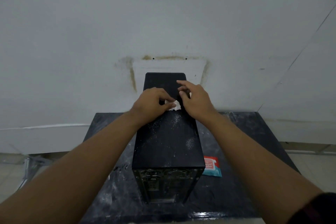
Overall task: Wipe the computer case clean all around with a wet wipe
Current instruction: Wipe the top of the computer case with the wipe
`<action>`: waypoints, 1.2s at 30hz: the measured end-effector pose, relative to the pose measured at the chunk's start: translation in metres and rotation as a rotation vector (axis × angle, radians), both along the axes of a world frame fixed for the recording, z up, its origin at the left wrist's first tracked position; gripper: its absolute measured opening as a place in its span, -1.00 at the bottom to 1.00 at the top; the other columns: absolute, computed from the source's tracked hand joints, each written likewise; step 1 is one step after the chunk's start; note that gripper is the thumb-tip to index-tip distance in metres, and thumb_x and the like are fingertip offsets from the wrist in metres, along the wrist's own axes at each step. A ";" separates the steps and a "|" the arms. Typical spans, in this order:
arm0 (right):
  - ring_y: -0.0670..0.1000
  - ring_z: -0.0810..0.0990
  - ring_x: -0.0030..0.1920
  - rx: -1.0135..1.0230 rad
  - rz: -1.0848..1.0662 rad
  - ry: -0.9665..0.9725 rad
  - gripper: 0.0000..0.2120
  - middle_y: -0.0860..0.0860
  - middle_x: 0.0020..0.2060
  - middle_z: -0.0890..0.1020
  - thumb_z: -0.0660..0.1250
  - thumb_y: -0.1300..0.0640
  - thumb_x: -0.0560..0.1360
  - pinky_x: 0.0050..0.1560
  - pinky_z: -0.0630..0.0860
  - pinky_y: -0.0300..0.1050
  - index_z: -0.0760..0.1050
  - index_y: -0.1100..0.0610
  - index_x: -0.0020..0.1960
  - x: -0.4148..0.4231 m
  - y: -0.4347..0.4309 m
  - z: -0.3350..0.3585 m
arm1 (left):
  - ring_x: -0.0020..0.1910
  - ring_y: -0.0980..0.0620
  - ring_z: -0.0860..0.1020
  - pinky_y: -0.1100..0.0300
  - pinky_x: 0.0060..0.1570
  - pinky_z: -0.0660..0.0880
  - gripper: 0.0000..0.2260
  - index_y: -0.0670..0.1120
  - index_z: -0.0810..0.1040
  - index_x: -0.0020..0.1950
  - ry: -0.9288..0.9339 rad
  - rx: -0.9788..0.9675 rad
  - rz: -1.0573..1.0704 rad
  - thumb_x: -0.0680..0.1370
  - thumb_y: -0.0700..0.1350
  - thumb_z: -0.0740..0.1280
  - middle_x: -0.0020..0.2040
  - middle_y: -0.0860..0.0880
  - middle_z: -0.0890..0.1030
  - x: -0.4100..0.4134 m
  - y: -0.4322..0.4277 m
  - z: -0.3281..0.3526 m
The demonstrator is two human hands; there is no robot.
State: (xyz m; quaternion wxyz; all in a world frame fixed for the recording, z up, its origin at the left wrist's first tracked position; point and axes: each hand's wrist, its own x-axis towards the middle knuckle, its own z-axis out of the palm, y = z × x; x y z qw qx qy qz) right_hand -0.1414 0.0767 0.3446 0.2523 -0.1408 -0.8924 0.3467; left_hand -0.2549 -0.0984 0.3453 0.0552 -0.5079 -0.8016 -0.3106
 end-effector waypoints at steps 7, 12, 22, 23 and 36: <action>-0.10 0.56 0.26 -0.080 0.080 -0.054 -0.60 -0.14 0.23 0.67 0.17 0.01 0.73 0.33 0.47 -0.07 0.41 -0.14 0.56 0.001 -0.020 -0.003 | -0.03 0.06 0.58 0.07 0.01 0.50 -0.91 0.08 0.80 0.03 0.097 -0.121 0.122 0.57 0.03 0.54 -0.01 0.09 0.70 -0.027 -0.008 0.014; -0.12 0.58 0.27 -0.116 0.048 -0.007 -0.61 -0.13 0.23 0.68 0.08 -0.03 0.75 0.36 0.48 -0.04 0.46 -0.15 0.52 0.002 -0.027 -0.011 | -0.10 0.19 0.64 0.09 -0.01 0.61 -0.90 0.17 0.79 0.04 0.004 -0.155 -0.002 0.54 0.10 0.55 -0.07 0.18 0.71 -0.028 -0.017 0.013; -0.18 0.57 0.29 -0.199 0.024 -0.026 -0.62 -0.18 0.21 0.69 0.06 -0.02 0.75 0.42 0.48 0.01 0.55 -0.13 0.43 0.001 -0.024 -0.015 | -0.07 0.20 0.61 0.15 -0.01 0.53 -0.92 0.20 0.79 0.02 -0.116 -0.112 0.122 0.53 0.10 0.57 -0.13 0.22 0.69 -0.040 -0.046 0.013; -0.17 0.57 0.29 -0.169 0.022 -0.028 -0.62 -0.19 0.21 0.69 0.08 -0.06 0.73 0.42 0.49 0.04 0.55 -0.15 0.42 0.001 -0.025 -0.014 | -0.07 0.19 0.61 0.16 -0.01 0.52 -0.92 0.19 0.79 0.01 -0.137 -0.121 0.119 0.53 0.09 0.58 -0.12 0.20 0.69 -0.040 -0.047 0.014; -0.21 0.57 0.34 0.149 0.141 -0.075 -0.65 -0.28 0.26 0.67 0.23 -0.18 0.64 0.46 0.43 0.16 0.63 -0.19 0.34 0.004 -0.033 -0.007 | -0.09 0.20 0.64 0.25 -0.01 0.54 -0.91 0.18 0.81 -0.05 -0.282 -0.149 -0.130 0.47 0.04 0.64 -0.15 0.17 0.70 -0.018 -0.072 0.015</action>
